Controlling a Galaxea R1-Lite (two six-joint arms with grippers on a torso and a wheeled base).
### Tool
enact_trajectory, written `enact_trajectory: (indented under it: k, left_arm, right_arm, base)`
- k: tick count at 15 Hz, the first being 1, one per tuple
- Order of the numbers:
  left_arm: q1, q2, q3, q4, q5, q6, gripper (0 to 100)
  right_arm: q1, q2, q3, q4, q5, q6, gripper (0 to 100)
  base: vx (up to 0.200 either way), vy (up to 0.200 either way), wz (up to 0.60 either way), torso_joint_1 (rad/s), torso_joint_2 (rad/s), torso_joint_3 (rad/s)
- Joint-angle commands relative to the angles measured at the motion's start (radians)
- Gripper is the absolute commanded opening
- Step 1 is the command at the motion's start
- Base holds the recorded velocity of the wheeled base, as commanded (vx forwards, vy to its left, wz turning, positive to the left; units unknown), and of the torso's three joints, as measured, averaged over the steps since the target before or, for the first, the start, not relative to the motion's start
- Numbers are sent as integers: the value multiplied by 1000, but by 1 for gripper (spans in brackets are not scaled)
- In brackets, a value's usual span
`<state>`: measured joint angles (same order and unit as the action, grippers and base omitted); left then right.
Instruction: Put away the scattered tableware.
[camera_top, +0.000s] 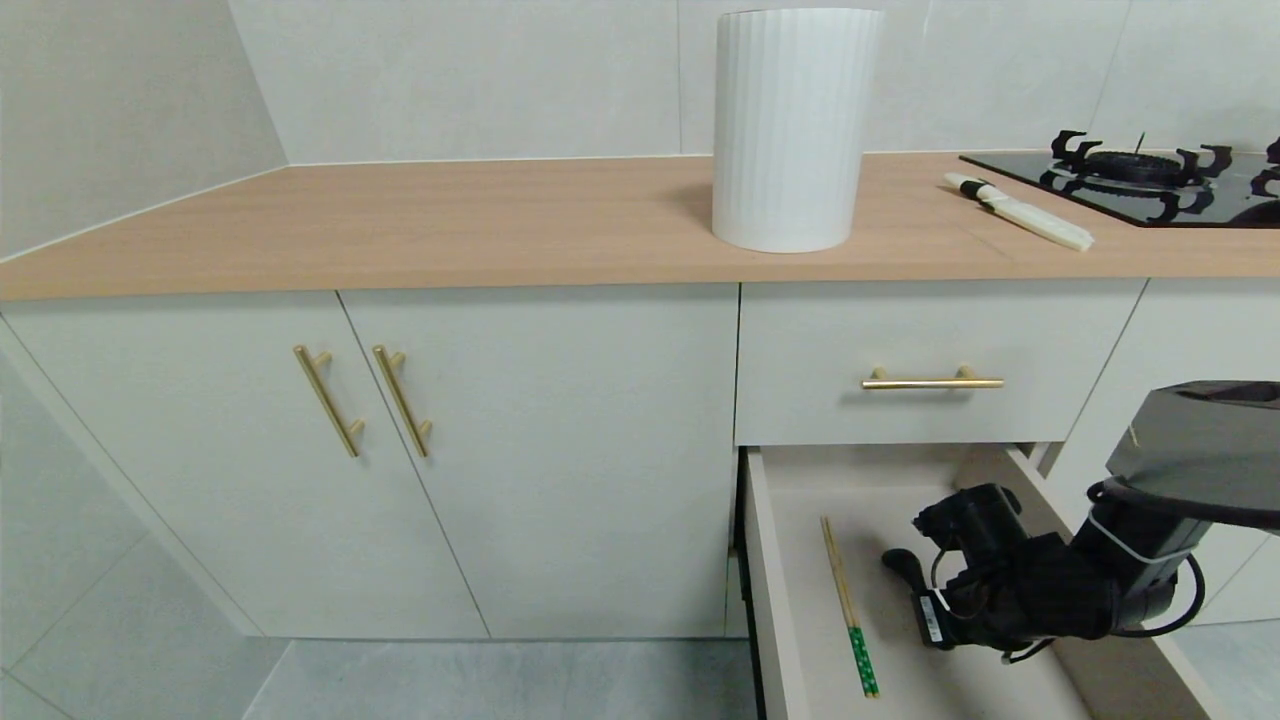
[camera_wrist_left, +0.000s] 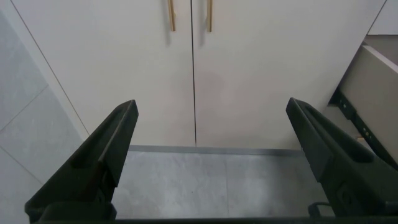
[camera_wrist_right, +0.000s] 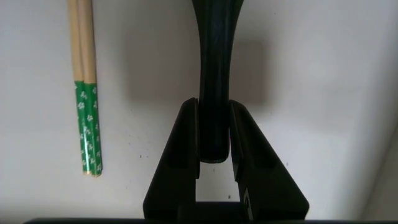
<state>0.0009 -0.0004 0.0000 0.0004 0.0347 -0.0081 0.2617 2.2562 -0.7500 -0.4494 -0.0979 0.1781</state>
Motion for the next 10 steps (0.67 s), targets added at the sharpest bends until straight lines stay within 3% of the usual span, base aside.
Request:
enact_trajectory:
  k: [1,10]
  left_arm:
    - [1,0,0,0,1,-1,100]
    - [1,0,0,0,1,-1,100]
  right_arm:
    - [1,28,3,-11,0,0,0]
    - [-1,37,0,-12,-3,1,0]
  base:
    - [0,0,0,0,0,0]
    - [0,0,0,0,0,0]
